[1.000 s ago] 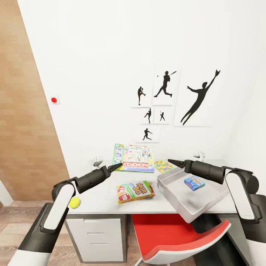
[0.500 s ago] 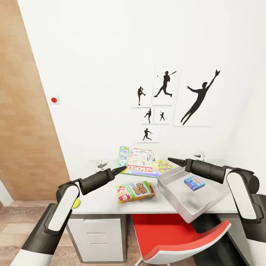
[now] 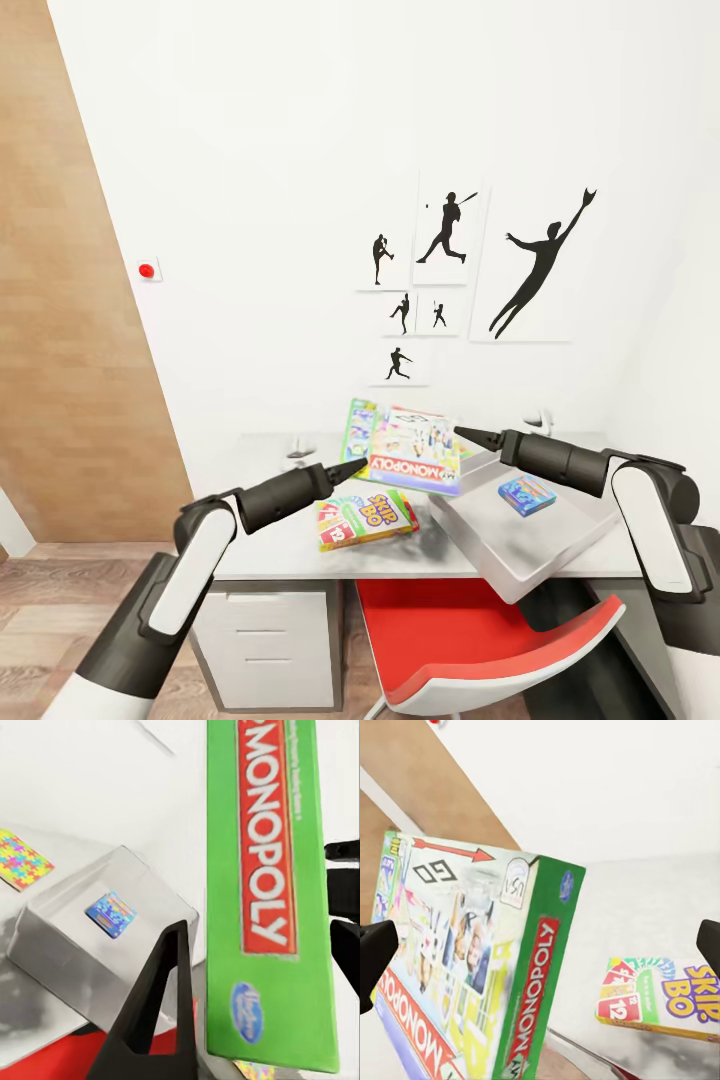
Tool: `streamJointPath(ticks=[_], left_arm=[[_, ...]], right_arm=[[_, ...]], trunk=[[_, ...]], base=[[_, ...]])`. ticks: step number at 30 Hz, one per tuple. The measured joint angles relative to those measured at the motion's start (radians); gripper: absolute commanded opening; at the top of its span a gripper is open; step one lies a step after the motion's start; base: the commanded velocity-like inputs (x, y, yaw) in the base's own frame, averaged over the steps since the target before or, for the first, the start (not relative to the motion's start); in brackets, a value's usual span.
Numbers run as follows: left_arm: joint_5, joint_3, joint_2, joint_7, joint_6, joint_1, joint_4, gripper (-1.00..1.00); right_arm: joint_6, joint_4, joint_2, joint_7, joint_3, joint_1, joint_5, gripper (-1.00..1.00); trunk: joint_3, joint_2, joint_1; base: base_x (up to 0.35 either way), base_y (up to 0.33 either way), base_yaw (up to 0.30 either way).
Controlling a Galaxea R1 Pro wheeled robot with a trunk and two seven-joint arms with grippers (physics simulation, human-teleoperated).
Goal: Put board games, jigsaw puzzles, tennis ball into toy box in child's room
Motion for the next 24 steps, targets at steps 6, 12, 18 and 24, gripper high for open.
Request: streamJointPath(ticks=[6,12,18,24], left_arm=[[-0.002,-0.012,-0.001,-0.022,-0.019,0.000,-0.001,-1.00],[-0.003,-0.018,-0.001,-0.033,-0.028,0.000,-0.005,-1.00],[-0.012,-0.019,-0.001,-0.036,-0.035,0.000,-0.007,-1.00],[-0.017,-0.020,-0.002,-0.037,-0.039,0.000,-0.008,-1.00]], right_arm=[[0.000,0.023,0.000,0.000,-0.008,-0.001,-0.006,1.00],[0.000,0.058,0.000,0.000,-0.017,-0.004,-0.013,1.00],[0.000,0.070,0.001,0.001,-0.020,-0.006,-0.023,1.00],[0.000,0.076,0.004,0.001,-0.020,-0.007,-0.028,1.00]], trunk=[[0.000,0.000,0.000],[0.000,0.000,0.000],[0.000,0.000,0.000],[0.000,0.000,0.000]], base=[[0.000,0.000,0.000],[0.000,0.000,0.000],[0.000,0.000,0.000],[0.000,0.000,0.000]])
